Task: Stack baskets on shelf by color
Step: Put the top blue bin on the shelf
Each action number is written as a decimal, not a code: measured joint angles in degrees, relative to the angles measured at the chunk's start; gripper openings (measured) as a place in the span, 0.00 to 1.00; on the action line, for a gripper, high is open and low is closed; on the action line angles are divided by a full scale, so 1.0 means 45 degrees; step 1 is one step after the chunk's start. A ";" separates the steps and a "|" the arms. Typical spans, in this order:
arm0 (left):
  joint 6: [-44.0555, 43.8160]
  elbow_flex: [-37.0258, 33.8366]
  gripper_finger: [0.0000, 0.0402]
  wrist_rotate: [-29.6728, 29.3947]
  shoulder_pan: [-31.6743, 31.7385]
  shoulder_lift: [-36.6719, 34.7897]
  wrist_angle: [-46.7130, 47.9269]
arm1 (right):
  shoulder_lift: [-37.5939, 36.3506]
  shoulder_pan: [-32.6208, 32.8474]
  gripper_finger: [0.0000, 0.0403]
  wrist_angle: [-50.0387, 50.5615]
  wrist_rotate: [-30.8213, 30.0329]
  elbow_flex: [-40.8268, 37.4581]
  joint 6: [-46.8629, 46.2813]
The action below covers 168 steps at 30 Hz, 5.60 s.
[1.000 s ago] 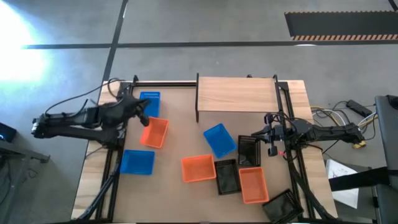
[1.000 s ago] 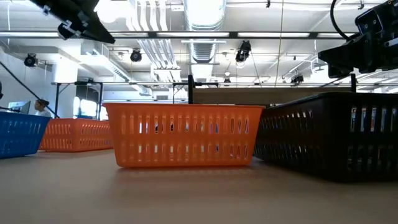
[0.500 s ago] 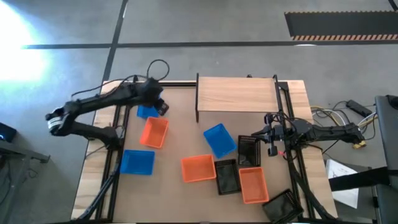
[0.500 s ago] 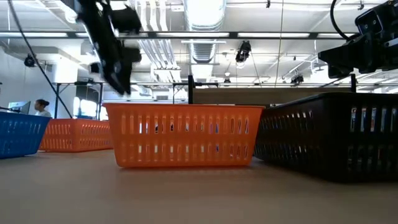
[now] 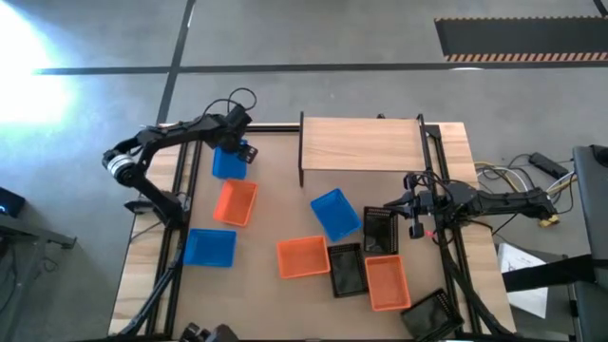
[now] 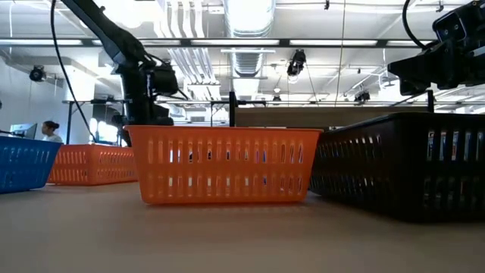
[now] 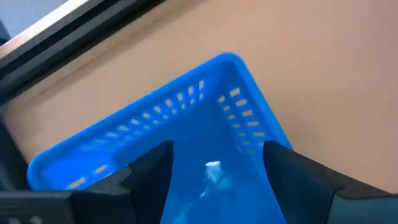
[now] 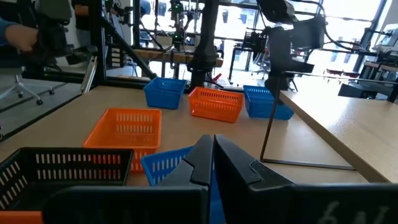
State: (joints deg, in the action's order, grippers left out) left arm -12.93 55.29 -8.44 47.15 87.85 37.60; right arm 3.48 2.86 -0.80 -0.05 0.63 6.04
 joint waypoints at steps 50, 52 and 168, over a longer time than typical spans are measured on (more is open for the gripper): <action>-0.0952 0.0052 0.52 0.2436 -0.1932 -0.1324 -0.0255 | -0.0001 0.0002 0.02 0.0007 0.0000 0.0001 0.0000; -0.1000 0.0048 0.50 0.2450 -0.1931 -0.1022 0.0000 | -0.0002 0.0002 0.02 0.0005 0.0000 0.0000 0.0000; 0.9863 0.4438 0.00 -0.5705 -0.5065 -0.2663 0.2805 | -0.0002 0.0001 0.02 0.0010 0.0000 0.0002 0.0000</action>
State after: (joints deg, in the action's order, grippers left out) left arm 31.45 75.26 -34.11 24.36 75.86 50.22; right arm 3.47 2.86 -0.75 -0.05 0.64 6.04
